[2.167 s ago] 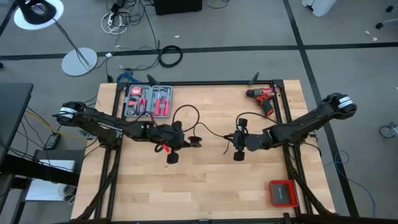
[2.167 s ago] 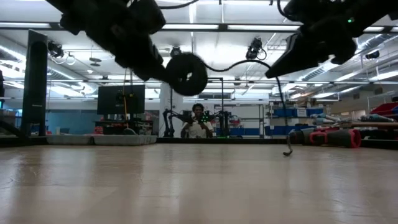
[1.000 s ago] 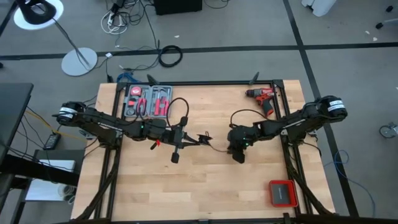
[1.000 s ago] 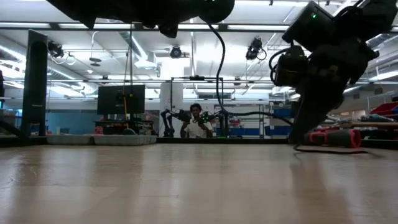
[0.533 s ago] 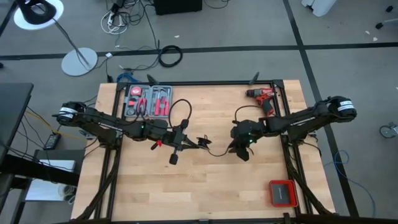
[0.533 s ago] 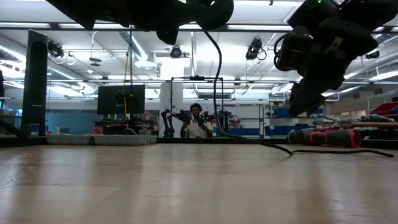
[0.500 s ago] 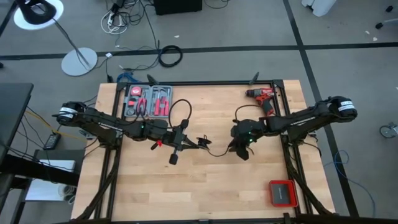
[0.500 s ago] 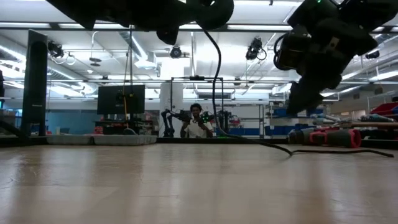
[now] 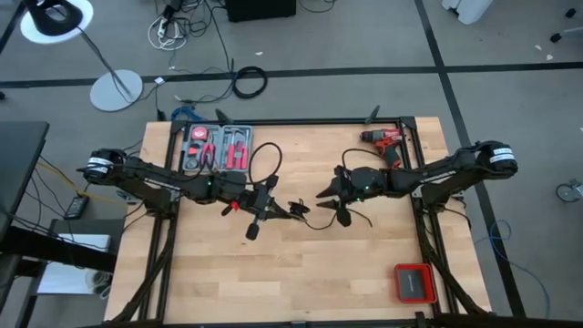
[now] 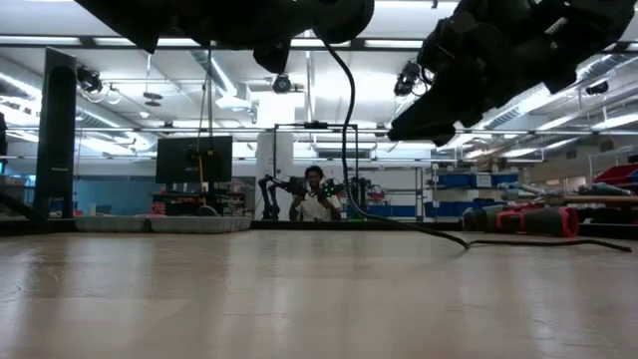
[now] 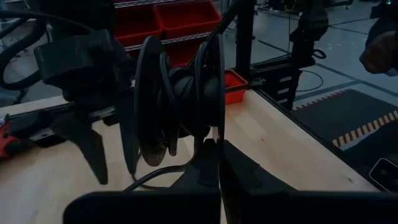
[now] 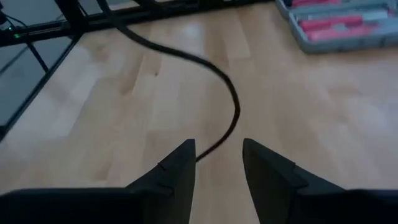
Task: Coil cords
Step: Uncoil the black wire from the black spool
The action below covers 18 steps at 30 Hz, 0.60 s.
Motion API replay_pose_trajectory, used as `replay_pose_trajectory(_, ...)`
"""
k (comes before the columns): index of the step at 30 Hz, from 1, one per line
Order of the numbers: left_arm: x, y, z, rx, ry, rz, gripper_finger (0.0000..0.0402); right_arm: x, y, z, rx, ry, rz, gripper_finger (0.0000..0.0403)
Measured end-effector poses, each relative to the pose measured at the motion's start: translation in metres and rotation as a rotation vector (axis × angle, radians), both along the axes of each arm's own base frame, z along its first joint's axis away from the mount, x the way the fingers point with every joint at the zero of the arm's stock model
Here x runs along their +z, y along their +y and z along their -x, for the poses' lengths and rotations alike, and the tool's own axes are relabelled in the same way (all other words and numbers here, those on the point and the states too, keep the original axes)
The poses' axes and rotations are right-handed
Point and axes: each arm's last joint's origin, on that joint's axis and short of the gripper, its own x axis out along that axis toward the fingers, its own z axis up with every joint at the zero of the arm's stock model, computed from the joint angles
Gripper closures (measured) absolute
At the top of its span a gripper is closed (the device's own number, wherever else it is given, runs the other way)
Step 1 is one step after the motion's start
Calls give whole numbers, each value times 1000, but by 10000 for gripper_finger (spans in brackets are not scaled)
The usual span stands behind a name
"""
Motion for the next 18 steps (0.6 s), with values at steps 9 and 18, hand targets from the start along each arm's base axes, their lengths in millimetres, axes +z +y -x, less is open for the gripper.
replay_pose_trajectory(9,0,0,0,0,4,-1,402,-10,-2,-16,6,-82,135,267)
replay_pose_trajectory(18,0,8,-1,26,-4,-2,402,-18,-2,-28,13,-136,169,267)
